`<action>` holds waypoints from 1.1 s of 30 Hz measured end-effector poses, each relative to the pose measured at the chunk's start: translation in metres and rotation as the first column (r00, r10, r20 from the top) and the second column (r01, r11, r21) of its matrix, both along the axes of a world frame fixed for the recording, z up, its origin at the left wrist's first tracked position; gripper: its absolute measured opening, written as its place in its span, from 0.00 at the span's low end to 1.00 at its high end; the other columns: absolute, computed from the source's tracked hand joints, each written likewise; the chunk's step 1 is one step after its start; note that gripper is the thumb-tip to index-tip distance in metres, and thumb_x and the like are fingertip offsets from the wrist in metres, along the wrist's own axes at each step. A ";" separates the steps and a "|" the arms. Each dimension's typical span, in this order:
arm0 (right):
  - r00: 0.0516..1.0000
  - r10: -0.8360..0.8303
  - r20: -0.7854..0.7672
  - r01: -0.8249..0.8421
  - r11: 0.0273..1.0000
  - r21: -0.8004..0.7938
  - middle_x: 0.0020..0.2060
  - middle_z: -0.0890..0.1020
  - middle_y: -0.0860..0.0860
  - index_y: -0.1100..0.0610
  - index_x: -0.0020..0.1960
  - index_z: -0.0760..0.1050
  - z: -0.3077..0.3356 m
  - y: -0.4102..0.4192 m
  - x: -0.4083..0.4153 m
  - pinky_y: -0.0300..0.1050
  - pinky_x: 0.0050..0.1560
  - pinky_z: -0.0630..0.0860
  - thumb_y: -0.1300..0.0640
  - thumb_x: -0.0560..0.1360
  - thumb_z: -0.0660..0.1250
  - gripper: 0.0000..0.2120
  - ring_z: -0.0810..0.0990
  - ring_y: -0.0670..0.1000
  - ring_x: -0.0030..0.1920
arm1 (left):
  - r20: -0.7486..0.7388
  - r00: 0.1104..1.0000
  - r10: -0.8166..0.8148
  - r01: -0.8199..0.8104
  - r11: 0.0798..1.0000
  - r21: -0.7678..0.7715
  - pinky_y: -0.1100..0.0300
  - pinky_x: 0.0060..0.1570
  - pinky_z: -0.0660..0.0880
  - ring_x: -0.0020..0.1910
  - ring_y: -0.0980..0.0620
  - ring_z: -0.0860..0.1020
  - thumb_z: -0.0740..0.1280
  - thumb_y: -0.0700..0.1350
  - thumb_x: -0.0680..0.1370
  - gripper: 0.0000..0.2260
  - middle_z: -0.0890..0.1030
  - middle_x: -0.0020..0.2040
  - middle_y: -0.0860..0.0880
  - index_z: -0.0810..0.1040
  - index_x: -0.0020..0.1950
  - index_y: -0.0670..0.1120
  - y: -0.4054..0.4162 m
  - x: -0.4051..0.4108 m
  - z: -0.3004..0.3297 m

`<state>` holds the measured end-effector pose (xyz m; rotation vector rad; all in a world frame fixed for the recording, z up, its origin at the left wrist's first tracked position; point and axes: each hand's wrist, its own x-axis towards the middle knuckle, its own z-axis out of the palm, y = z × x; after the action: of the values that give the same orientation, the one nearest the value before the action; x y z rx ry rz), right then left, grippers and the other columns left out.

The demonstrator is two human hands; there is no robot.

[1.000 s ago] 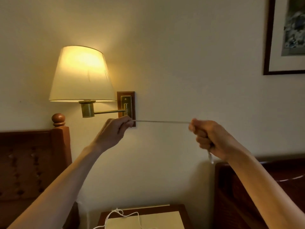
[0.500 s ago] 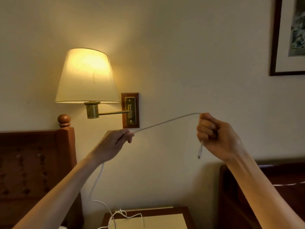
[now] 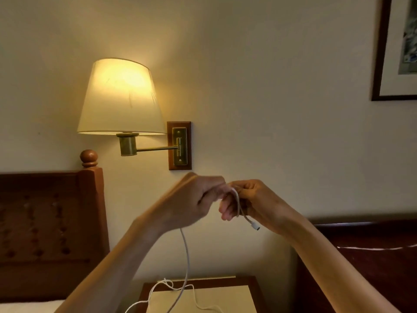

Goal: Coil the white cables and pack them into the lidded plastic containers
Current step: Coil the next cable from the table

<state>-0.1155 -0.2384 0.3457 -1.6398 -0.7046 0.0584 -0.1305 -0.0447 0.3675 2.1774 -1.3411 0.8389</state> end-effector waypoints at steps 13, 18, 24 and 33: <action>0.685 0.715 -0.137 -0.433 0.552 0.713 0.28 0.67 0.47 0.60 0.48 0.72 -0.017 -0.010 -0.003 0.38 0.31 0.64 0.60 0.84 0.48 0.15 0.62 0.44 0.28 | -0.136 0.990 0.023 -0.061 0.957 -0.283 0.67 0.34 0.67 0.31 0.54 0.71 0.57 0.47 0.82 0.14 0.72 0.31 0.54 0.73 0.38 0.46 0.012 0.043 -0.040; 0.792 0.579 -0.193 -0.253 0.599 0.759 0.26 0.67 0.45 0.58 0.43 0.73 0.002 -0.034 0.007 0.36 0.28 0.65 0.64 0.81 0.51 0.14 0.60 0.43 0.25 | -0.321 0.941 0.110 -0.226 0.909 -0.351 0.60 0.33 0.65 0.31 0.59 0.67 0.56 0.48 0.83 0.14 0.69 0.31 0.56 0.70 0.38 0.51 0.041 0.070 -0.111; 0.964 0.077 -0.254 0.060 0.867 0.494 0.32 0.76 0.52 0.59 0.43 0.71 -0.003 -0.010 0.023 0.39 0.33 0.76 0.58 0.84 0.50 0.16 0.76 0.48 0.29 | -0.324 0.888 0.327 -0.206 0.912 0.354 0.57 0.37 0.72 0.30 0.58 0.71 0.59 0.51 0.82 0.15 0.74 0.30 0.58 0.73 0.36 0.51 0.013 0.035 -0.114; 0.996 -0.075 0.046 0.077 0.996 -0.049 0.34 0.83 0.52 0.64 0.49 0.75 -0.035 0.013 0.017 0.43 0.43 0.79 0.57 0.85 0.49 0.18 0.82 0.51 0.36 | -0.004 1.000 0.018 -0.018 0.999 0.046 0.70 0.28 0.64 0.25 0.59 0.71 0.59 0.50 0.82 0.08 0.68 0.28 0.63 0.74 0.44 0.55 0.018 0.003 -0.040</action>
<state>-0.0988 -0.2251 0.3104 -1.7200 -0.6785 -0.0153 -0.1273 -0.0267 0.3277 2.2281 -1.3528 0.8175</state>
